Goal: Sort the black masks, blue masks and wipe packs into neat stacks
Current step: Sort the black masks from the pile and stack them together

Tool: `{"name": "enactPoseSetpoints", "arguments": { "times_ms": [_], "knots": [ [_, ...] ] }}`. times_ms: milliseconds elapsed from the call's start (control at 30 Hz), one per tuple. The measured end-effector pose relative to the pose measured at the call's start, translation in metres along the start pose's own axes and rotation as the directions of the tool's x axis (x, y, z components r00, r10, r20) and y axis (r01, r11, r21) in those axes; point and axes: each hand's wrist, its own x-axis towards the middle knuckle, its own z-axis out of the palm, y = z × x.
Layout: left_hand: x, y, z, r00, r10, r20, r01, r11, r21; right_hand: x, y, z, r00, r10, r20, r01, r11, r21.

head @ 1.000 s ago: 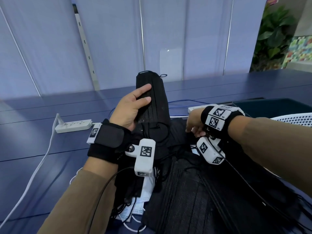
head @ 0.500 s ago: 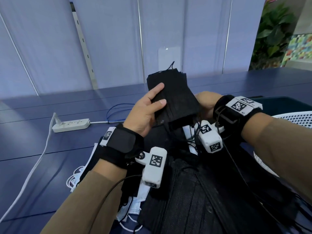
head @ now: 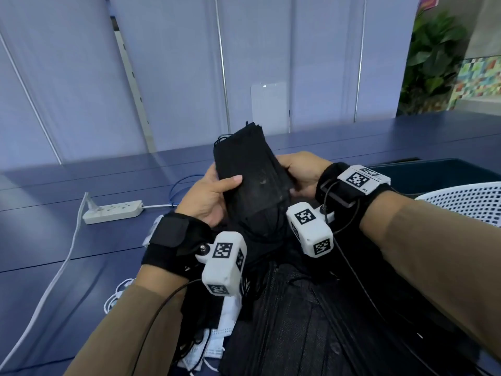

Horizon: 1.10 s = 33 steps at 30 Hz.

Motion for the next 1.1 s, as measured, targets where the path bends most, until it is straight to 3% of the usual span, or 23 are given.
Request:
{"name": "enactPoseSetpoints", "arguments": {
  "times_ms": [67, 100, 167, 233, 300, 400, 467, 533, 567, 700, 800, 833, 900, 967, 1100],
  "knots": [
    [0.001, 0.012, -0.012, 0.994, -0.011, -0.104, 0.013, 1.0, 0.026, 0.01, 0.006, -0.001, 0.991, 0.072, -0.114, -0.106, 0.936, -0.336],
    [0.003, 0.018, -0.02, 0.988, -0.003, -0.157, 0.01, 0.999, 0.043, 0.014, 0.011, -0.001, 0.981, 0.083, -0.173, -0.167, 0.816, -0.554],
    [0.005, 0.029, -0.034, 0.978, 0.041, -0.203, -0.03, 0.998, 0.059, 0.017, 0.019, 0.001, 0.972, 0.107, -0.209, -0.235, 0.428, -0.873],
    [0.006, 0.038, -0.042, 0.967, 0.096, -0.235, -0.084, 0.995, 0.06, 0.013, 0.024, 0.012, 0.962, 0.171, -0.215, -0.235, 0.104, -0.967],
    [0.005, 0.046, -0.046, 0.955, 0.127, -0.267, -0.119, 0.992, 0.044, 0.012, 0.028, 0.025, 0.961, 0.179, -0.209, -0.198, -0.079, -0.977],
    [0.003, 0.052, -0.046, 0.949, 0.106, -0.298, -0.128, 0.99, -0.054, 0.017, 0.035, 0.038, 0.965, 0.184, -0.186, -0.137, -0.249, -0.959],
    [0.0, 0.052, -0.042, 0.953, 0.076, -0.295, -0.123, 0.982, -0.144, 0.014, 0.035, 0.046, 0.965, 0.194, -0.177, -0.114, -0.3, -0.947],
    [-0.003, 0.05, -0.037, 0.959, 0.055, -0.278, -0.113, 0.974, -0.198, 0.012, 0.032, 0.049, 0.97, 0.188, -0.153, -0.102, -0.256, -0.961],
    [-0.004, 0.05, -0.035, 0.965, 0.04, -0.26, -0.1, 0.97, -0.222, 0.012, 0.028, 0.045, 0.975, 0.169, -0.145, -0.116, -0.173, -0.978],
    [-0.01, 0.049, -0.017, 0.992, 0.039, -0.12, -0.076, 0.945, -0.32, 0.012, 0.019, 0.007, 0.988, 0.041, -0.148, -0.152, 0.41, -0.9],
    [-0.014, 0.045, -0.001, 0.998, 0.064, 0.011, -0.054, 0.915, -0.401, 0.005, 0.018, -0.013, 0.986, 0.036, -0.16, -0.12, 0.823, -0.555],
    [-0.015, 0.041, 0.006, 0.997, 0.061, 0.046, -0.039, 0.923, -0.384, 0.002, 0.018, -0.018, 0.99, 0.045, -0.135, -0.095, 0.916, -0.39],
    [-0.012, 0.025, 0.016, 0.998, 0.031, 0.05, -0.018, 0.969, -0.247, -0.005, 0.017, -0.028, 0.997, 0.048, -0.06, -0.055, 0.993, -0.108],
    [-0.007, 0.003, 0.023, 1.0, 0.007, -0.027, -0.009, 0.997, -0.071, -0.012, 0.018, -0.032, 1.0, 0.019, 0.005, -0.02, 0.998, 0.052],
    [-0.002, -0.024, 0.029, 0.996, 0.042, -0.077, -0.036, 0.995, 0.088, -0.019, 0.026, -0.033, 1.0, -0.012, 0.008, 0.01, 0.991, 0.134]
  ]
}}
